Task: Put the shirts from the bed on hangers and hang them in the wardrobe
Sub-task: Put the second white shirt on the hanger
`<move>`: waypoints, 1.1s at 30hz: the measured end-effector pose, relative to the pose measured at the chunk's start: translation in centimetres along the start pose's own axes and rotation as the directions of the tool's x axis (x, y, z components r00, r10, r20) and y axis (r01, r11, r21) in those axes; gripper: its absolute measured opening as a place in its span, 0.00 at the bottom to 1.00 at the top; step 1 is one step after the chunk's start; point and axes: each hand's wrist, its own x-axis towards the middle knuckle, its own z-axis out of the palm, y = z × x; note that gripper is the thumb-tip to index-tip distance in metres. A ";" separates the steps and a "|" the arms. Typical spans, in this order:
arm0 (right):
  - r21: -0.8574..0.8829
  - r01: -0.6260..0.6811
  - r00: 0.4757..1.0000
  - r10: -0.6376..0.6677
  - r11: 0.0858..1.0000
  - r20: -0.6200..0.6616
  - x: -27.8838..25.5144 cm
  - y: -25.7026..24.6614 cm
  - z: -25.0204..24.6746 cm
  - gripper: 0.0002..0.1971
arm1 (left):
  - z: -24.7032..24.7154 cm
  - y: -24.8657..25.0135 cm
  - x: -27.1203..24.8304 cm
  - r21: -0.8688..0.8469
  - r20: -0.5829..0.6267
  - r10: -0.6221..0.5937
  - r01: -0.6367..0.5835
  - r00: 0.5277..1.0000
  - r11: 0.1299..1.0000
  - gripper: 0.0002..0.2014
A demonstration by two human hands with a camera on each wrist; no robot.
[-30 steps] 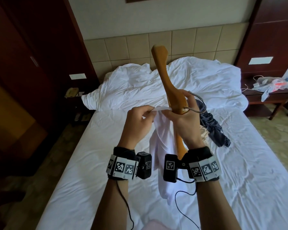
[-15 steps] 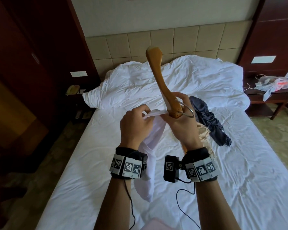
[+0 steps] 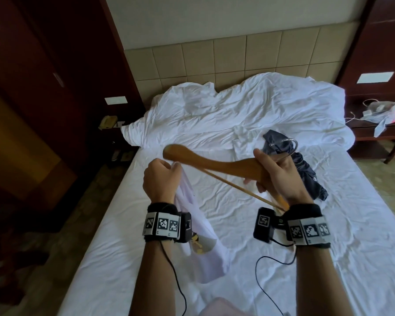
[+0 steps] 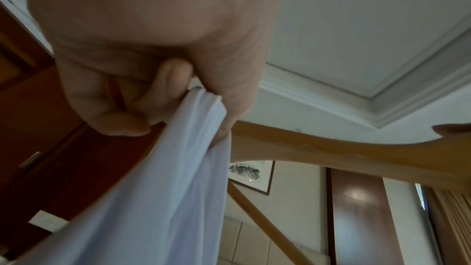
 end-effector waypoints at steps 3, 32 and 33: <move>-0.035 -0.041 0.999 0.043 0.999 0.032 -0.2 0.0 -0.6 0.27 | 0.3 -1.1 -0.3 0.062 -0.035 -0.012 0.014 0.999 0.998 0.15; 0.218 -0.105 0.994 0.106 0.970 0.010 0.4 -1.2 6.8 0.17 | -0.7 6.7 -4.7 -0.290 0.140 0.590 -0.537 0.795 0.792 0.10; 0.229 -0.101 0.995 0.102 0.968 0.007 0.5 -1.0 6.8 0.19 | -0.8 6.8 -4.8 -0.290 0.156 0.605 -0.549 0.781 0.784 0.09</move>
